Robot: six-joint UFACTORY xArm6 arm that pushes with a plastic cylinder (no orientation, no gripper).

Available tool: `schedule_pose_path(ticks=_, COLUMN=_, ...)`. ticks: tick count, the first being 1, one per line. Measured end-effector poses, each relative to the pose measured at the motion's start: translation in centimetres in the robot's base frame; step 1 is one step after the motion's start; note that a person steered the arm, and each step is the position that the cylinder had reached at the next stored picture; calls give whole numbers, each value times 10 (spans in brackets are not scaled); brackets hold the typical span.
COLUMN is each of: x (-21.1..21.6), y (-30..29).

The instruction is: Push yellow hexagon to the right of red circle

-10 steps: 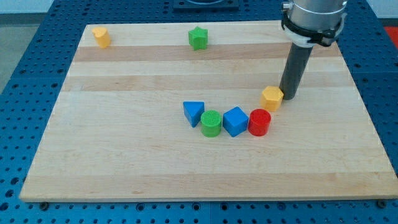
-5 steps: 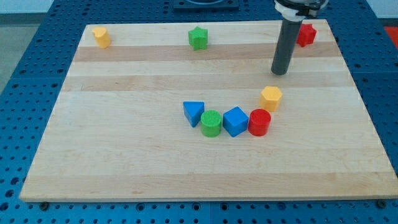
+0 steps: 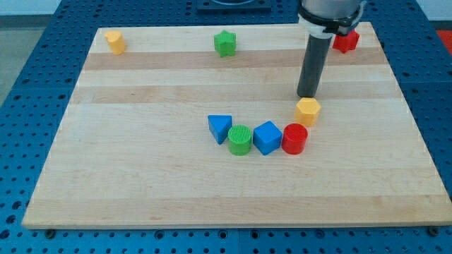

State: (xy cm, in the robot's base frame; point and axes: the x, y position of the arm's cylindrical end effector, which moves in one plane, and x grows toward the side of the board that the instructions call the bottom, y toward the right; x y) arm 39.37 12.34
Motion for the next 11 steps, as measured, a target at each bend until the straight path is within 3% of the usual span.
schedule_pose_path(ticks=4, x=26, y=-3)
schedule_pose_path(ticks=11, x=32, y=-3)
